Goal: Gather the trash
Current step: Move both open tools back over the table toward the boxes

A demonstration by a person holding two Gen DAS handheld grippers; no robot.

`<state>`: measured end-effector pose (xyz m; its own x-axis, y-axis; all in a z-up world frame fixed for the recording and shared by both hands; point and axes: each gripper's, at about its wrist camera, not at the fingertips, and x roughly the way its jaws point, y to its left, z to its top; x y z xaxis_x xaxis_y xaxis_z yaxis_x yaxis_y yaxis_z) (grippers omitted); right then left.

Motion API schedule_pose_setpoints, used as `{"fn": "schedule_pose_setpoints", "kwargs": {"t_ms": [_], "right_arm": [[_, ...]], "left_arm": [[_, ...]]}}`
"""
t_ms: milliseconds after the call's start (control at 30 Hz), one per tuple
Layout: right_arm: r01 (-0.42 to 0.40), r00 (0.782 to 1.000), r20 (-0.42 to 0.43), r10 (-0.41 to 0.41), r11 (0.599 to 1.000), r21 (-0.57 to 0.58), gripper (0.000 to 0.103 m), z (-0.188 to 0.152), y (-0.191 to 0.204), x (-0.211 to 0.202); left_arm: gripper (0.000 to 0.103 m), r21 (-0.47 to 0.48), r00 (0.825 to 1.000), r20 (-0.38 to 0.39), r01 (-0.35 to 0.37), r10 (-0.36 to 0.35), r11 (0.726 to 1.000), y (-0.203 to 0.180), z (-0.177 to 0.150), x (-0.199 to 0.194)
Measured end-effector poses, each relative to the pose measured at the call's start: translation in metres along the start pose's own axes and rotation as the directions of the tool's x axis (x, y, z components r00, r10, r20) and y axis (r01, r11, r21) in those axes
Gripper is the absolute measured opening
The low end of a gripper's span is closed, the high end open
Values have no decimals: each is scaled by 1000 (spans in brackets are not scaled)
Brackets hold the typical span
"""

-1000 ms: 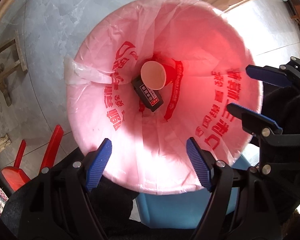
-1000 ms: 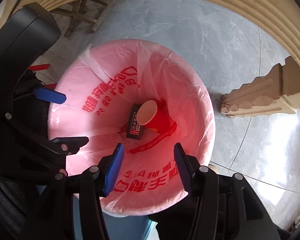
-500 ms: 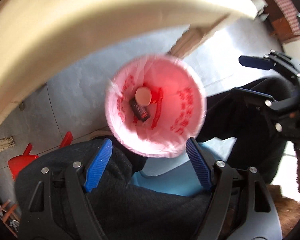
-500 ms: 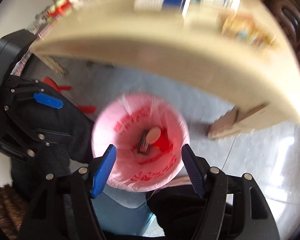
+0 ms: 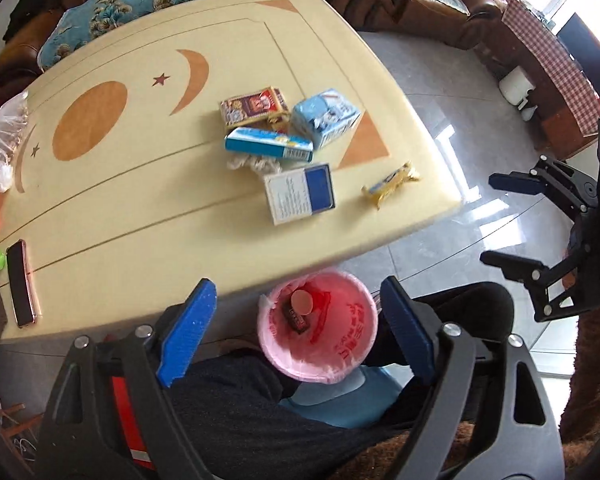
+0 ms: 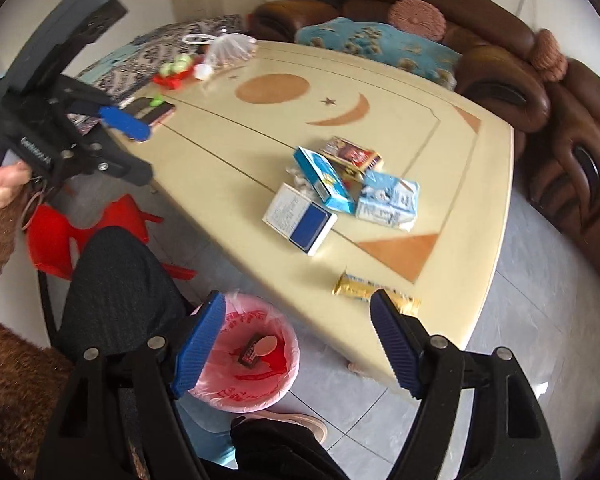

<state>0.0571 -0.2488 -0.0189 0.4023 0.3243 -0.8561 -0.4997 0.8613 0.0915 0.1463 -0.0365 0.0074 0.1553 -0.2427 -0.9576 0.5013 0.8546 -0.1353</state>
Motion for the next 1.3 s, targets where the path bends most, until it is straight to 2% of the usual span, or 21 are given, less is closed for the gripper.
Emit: {"fn": "schedule_pose_setpoints", "kwargs": {"t_ms": [100,200,400,600,1033,1300], "right_arm": [[-55,998,-30,53,997,-63,73,16,-7,-1],[-38,998,-53,32,993,-110,73,27,-14,-2],[-58,996,-73,44,980,-192,73,42,-23,-1],[-74,994,-100,51,966,-247,73,53,-33,2],[-120,987,-136,88,961,-248,73,55,-63,25],[-167,975,-184,123,955,-245,73,45,-75,55]], "left_arm": [[82,-2,999,-25,-20,20,1000,-6,18,4],[82,-24,998,-54,-15,13,1000,-5,34,10],[82,-105,996,-87,4,-13,994,4,63,22],[82,-128,993,-114,1,-16,992,6,82,31],[82,-173,984,-173,3,-34,985,13,107,77],[82,-250,978,-197,22,-73,968,22,115,112]]}}
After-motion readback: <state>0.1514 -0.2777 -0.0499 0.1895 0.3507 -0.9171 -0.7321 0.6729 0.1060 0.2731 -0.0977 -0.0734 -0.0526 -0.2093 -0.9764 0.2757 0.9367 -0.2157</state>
